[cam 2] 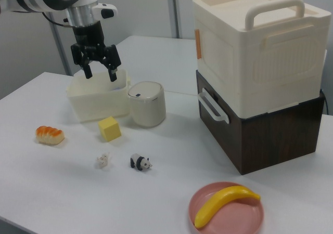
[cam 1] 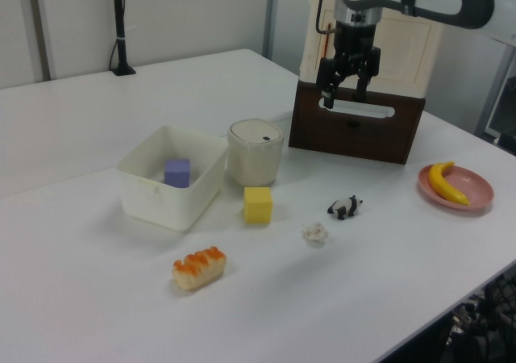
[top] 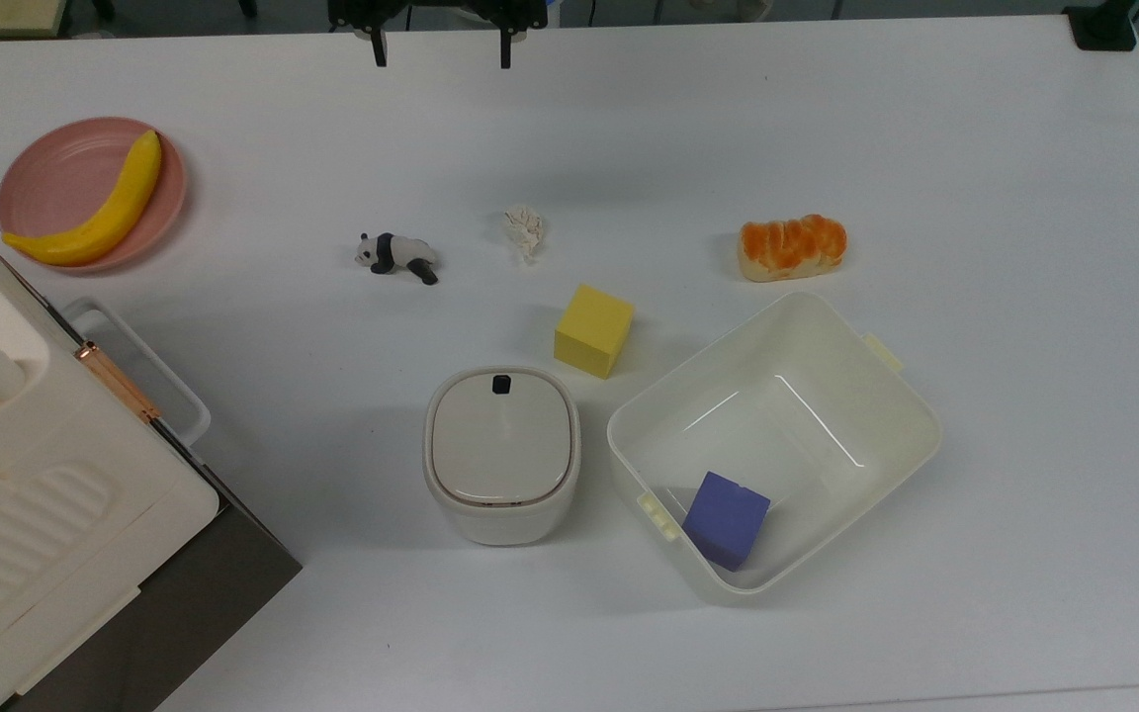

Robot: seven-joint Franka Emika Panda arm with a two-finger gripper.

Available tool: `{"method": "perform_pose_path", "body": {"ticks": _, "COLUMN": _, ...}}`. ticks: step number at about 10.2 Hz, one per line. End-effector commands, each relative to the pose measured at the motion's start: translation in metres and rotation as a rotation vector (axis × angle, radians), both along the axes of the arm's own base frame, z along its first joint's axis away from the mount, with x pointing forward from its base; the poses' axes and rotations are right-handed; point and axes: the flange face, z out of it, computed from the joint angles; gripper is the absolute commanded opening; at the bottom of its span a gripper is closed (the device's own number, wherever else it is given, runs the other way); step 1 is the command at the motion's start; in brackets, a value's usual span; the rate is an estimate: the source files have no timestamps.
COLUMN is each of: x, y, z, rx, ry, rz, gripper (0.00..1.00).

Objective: Put the bread in the basket
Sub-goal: 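Move the gripper over to the orange bread roll and lower it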

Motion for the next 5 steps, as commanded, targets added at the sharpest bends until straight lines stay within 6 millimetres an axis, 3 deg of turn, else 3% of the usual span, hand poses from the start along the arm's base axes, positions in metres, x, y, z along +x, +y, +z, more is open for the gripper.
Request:
{"method": "perform_pose_path", "body": {"ticks": 1, "x": -0.0044, "y": 0.0103, "z": 0.0087, "rx": 0.002, "ry": 0.012, "rz": 0.005, "gripper": 1.0}}
{"method": "perform_pose_path", "body": {"ticks": 5, "x": -0.0027, "y": 0.0098, "z": 0.0045, "rx": 0.003, "ry": 0.02, "rz": 0.004, "gripper": 1.0}}
